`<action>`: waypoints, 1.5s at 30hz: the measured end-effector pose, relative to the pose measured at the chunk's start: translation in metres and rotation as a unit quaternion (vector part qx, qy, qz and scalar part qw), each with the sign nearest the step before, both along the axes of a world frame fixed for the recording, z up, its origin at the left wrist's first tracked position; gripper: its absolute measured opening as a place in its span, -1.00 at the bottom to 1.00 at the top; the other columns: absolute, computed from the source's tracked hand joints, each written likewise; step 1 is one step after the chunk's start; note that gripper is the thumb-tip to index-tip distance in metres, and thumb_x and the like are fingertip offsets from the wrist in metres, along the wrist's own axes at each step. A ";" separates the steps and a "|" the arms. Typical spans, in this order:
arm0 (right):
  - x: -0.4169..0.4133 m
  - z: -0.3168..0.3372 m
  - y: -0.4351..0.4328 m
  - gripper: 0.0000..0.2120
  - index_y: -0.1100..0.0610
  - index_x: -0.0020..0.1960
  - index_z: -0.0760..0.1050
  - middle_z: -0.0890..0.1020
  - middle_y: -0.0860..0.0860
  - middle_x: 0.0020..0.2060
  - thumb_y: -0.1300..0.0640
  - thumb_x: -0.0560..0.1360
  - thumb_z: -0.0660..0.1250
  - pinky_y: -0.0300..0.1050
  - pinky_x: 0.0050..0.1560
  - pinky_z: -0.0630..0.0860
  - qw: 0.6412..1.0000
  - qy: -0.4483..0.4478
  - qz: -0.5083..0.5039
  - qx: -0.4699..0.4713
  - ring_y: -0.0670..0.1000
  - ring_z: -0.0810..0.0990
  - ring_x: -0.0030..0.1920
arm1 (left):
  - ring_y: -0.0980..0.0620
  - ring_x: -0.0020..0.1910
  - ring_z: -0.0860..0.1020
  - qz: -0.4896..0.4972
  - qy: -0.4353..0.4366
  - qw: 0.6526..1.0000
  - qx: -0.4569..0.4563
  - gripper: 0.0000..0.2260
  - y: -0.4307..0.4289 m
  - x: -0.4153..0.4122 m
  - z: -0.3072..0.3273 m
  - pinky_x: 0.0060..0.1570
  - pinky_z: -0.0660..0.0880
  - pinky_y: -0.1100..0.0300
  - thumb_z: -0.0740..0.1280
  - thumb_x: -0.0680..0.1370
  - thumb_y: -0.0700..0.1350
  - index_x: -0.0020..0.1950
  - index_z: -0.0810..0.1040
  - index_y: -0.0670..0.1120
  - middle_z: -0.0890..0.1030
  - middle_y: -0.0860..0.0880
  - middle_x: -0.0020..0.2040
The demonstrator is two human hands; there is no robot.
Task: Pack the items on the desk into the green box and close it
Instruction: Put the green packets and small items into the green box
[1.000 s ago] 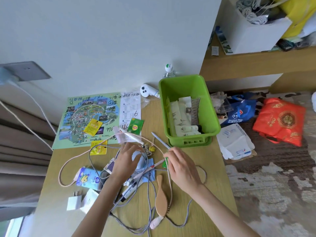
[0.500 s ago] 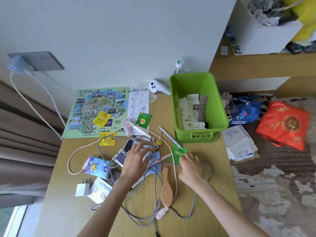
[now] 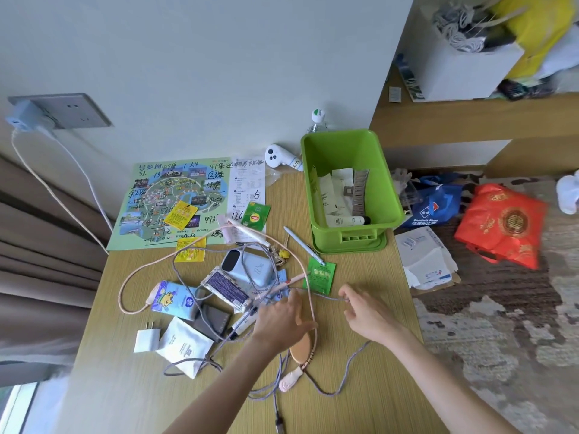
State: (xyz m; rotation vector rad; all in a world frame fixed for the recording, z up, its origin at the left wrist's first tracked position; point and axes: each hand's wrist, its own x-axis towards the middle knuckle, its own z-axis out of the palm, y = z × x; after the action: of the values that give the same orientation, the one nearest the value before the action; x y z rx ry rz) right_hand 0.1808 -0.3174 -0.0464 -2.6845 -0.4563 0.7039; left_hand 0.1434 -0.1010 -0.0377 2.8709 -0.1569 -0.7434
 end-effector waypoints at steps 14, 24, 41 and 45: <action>-0.007 0.010 0.024 -0.80 0.10 0.22 0.43 0.51 -0.05 0.18 0.17 0.59 0.23 -0.12 0.04 0.52 0.996 -0.054 -0.042 0.050 -0.01 0.55 0.07 | -0.16 -0.17 0.60 0.185 -0.027 0.974 -0.128 -0.83 -0.016 0.000 0.009 -0.24 0.50 -0.01 0.11 0.61 0.00 0.05 0.38 -0.07 0.55 -0.09 -0.03; 0.034 0.000 0.074 -0.55 0.31 0.29 0.36 0.60 0.16 0.09 -0.02 0.58 0.29 0.00 -0.09 0.57 0.952 0.010 -0.306 0.006 0.16 0.62 0.05 | -0.05 -0.31 0.57 0.355 -0.078 0.870 -0.333 -0.73 0.042 0.037 0.042 -0.26 0.47 0.06 0.05 0.69 -0.02 0.00 0.42 -0.17 0.60 -0.16 -0.21; 0.028 0.008 0.100 -0.87 0.17 0.00 0.45 0.62 0.08 -0.21 0.25 0.47 0.35 -0.09 -0.38 0.48 0.921 -0.099 -0.375 0.041 0.13 0.63 -0.21 | -0.19 -0.36 0.63 0.386 -0.147 0.879 -0.238 -0.73 0.129 0.101 0.048 -0.36 0.53 -0.01 0.36 0.53 -0.08 -0.28 0.36 -0.11 0.55 -0.18 -0.38; 0.021 0.021 0.111 -0.89 0.14 -0.03 0.44 0.51 -0.05 -0.25 0.17 0.50 0.35 -0.20 -0.43 0.33 0.941 -0.167 -0.284 0.080 -0.01 0.53 -0.34 | -0.16 -0.34 0.63 0.367 -0.124 0.891 -0.235 -0.81 0.125 0.132 0.042 -0.33 0.57 0.04 0.39 0.49 -0.11 -0.24 0.49 -0.17 0.58 -0.17 -0.35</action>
State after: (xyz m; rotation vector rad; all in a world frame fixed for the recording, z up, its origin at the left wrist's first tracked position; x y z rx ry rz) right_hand 0.2017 -0.2068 -0.0256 -2.5807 0.1886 0.0420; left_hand 0.2749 0.0244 0.0039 2.2606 0.6031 -0.1495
